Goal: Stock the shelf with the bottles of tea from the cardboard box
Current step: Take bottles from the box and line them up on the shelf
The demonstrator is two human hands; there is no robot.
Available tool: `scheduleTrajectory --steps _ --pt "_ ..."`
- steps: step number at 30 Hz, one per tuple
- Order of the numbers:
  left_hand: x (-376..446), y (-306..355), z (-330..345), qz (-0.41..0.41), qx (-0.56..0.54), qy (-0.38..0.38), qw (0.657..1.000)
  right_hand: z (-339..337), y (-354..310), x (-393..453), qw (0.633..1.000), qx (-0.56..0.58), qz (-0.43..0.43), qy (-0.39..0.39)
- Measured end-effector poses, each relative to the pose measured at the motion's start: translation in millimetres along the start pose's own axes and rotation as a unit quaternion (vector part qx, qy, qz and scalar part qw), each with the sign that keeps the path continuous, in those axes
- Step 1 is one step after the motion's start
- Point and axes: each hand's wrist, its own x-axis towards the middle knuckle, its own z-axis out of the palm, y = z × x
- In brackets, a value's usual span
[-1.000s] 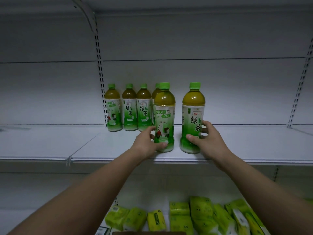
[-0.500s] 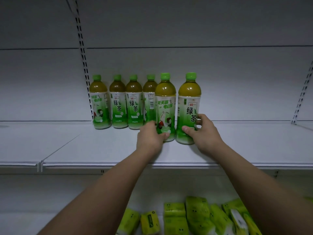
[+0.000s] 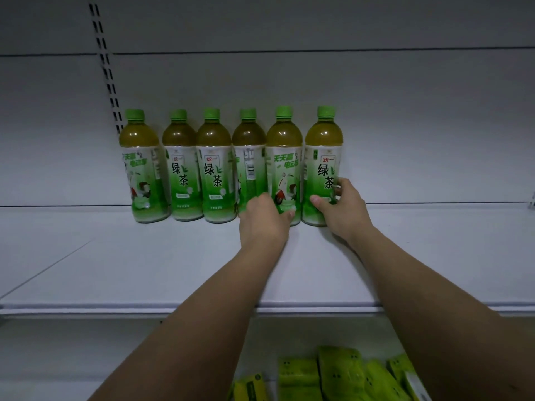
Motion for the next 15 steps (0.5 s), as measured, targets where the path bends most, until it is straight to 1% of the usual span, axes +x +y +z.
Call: scheduleTrajectory --steps 3,6,8,12,15 --pt "1.9 -1.0 0.0 0.023 -0.011 0.034 0.999 2.9 4.0 2.5 1.000 0.028 -0.002 -0.011" --pt "-0.7 0.8 -2.9 0.051 -0.037 0.070 0.996 1.9 2.6 1.2 0.999 0.022 -0.004 -0.034" --pt "-2.5 1.6 -4.5 0.074 -0.036 0.087 0.993 1.9 2.6 0.2 1.000 0.002 0.002 -0.026" --pt "-4.4 1.8 -4.6 0.124 -0.016 0.081 0.989 -0.7 3.9 -2.5 0.997 -0.076 -0.003 0.019" --pt "-5.0 0.9 -3.9 0.133 -0.015 0.066 0.989 -2.4 5.1 -4.5 0.996 -0.091 -0.007 0.018"
